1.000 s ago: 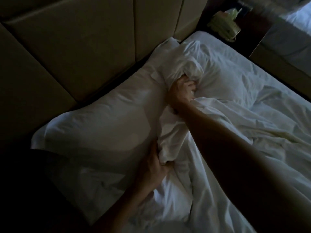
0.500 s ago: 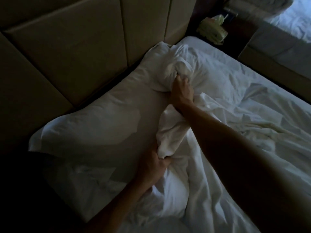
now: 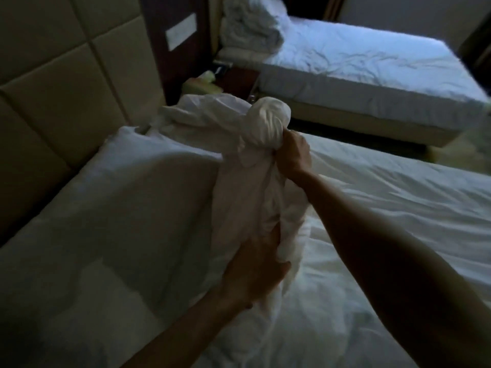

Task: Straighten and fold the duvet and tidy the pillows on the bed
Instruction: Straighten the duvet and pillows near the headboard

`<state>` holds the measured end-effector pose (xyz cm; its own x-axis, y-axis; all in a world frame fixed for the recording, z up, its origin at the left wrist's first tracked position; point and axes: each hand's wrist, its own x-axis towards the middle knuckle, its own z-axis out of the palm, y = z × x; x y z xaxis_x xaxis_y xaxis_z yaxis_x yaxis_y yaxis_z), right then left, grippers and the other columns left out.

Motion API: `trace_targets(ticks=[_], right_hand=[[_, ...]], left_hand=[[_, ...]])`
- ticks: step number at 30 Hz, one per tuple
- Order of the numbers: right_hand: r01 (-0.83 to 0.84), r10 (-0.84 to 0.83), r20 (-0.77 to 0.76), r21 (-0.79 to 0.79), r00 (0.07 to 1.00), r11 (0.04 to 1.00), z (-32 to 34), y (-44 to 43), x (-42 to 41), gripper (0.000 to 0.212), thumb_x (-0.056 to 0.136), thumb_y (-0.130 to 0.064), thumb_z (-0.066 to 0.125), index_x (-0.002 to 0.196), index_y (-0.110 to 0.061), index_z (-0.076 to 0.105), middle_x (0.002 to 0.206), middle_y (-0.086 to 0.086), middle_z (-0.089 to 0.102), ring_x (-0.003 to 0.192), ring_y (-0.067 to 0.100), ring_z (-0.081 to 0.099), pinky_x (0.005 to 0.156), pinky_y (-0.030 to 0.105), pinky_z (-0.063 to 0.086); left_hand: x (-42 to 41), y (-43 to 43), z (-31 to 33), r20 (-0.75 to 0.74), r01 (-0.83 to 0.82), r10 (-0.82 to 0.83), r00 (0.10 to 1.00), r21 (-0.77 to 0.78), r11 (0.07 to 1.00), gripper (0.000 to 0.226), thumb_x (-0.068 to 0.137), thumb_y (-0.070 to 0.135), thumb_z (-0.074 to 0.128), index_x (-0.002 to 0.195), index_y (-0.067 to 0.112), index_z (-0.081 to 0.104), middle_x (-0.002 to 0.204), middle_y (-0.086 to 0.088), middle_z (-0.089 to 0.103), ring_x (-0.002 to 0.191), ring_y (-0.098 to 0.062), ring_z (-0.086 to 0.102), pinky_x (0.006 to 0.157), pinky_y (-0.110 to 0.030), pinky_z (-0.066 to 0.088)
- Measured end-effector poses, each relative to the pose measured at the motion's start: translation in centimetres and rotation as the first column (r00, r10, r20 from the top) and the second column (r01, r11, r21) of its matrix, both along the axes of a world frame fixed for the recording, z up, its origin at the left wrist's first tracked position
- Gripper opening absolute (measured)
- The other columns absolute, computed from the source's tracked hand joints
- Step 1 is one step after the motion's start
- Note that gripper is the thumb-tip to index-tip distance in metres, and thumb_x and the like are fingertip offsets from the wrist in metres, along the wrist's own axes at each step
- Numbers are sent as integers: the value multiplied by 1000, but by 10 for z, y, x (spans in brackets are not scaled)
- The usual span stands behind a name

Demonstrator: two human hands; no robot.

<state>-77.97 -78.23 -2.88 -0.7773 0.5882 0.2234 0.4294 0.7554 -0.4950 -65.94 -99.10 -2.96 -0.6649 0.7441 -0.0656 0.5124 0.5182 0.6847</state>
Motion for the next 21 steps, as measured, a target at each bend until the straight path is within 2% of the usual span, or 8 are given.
trace_targets(ticks=[3, 7, 10, 13, 15, 17, 19, 21], right_hand=[[66, -67, -21, -42, 998, 997, 7, 65, 79, 24, 85, -12, 52, 106, -6, 62, 106, 17, 63, 97, 37, 60, 79, 38, 46], [177, -185, -64, -113, 981, 978, -2, 149, 174, 24, 89, -15, 49, 107, -6, 63, 107, 18, 65, 97, 35, 61, 79, 36, 46], [296, -311, -57, -188, 949, 937, -24, 207, 242, 23, 88, -15, 50, 104, -8, 65, 102, 18, 68, 94, 35, 63, 76, 37, 48], [418, -416, 69, -272, 907, 867, -65, 263, 309, 38, 87, -22, 54, 122, -8, 54, 115, 19, 63, 106, 39, 59, 84, 38, 46], [480, -412, 272, -273, 870, 834, -96, 286, 352, 64, 88, -36, 55, 140, -6, 33, 134, 20, 50, 123, 41, 47, 103, 46, 34], [503, -368, 424, -270, 828, 821, -123, 289, 389, 72, 92, -45, 51, 145, -2, 26, 146, 21, 36, 132, 40, 38, 110, 49, 25], [478, -323, 463, -271, 826, 835, -147, 278, 419, 78, 92, -47, 51, 148, -3, 20, 149, 21, 33, 133, 39, 37, 110, 46, 28], [439, -278, 460, -291, 843, 850, -169, 263, 439, 78, 89, -44, 57, 148, -7, 22, 144, 21, 39, 129, 39, 42, 106, 45, 35]], left_hand=[[62, 63, 2, -19, 106, -106, 994, 5, 994, 73, 88, 32, 58, 148, 35, 16, 122, -3, 64, 103, -20, 63, 81, -22, 45], [134, 142, -12, -62, 207, -209, 976, -45, 977, 78, 83, 31, 59, 147, 39, 14, 114, -5, 67, 94, -25, 66, 72, -27, 47], [185, 191, -23, -65, 289, -293, 954, -66, 955, 76, 80, 28, 59, 146, 33, 23, 109, -11, 68, 95, -31, 64, 74, -32, 49], [235, 232, -39, 114, 402, -393, 912, -64, 914, 82, 78, 34, 59, 149, 28, 20, 121, -4, 63, 105, -28, 62, 81, -27, 46], [265, 249, -57, 371, 513, -471, 800, -16, 858, 74, 80, 38, 60, 146, 22, 29, 144, 9, 41, 121, -22, 53, 94, -26, 43], [288, 255, -77, 556, 537, -441, 704, -12, 843, 68, 83, 37, 59, 144, 29, 30, 147, 8, 36, 126, -18, 48, 101, -33, 44], [303, 253, -92, 548, 520, -409, 730, -57, 852, 66, 84, 34, 56, 144, 36, 29, 143, 3, 45, 124, -17, 48, 102, -35, 44], [311, 247, -102, 460, 518, -427, 779, -86, 851, 57, 84, 31, 50, 140, 30, 40, 134, -2, 55, 119, -19, 53, 100, -31, 44]])
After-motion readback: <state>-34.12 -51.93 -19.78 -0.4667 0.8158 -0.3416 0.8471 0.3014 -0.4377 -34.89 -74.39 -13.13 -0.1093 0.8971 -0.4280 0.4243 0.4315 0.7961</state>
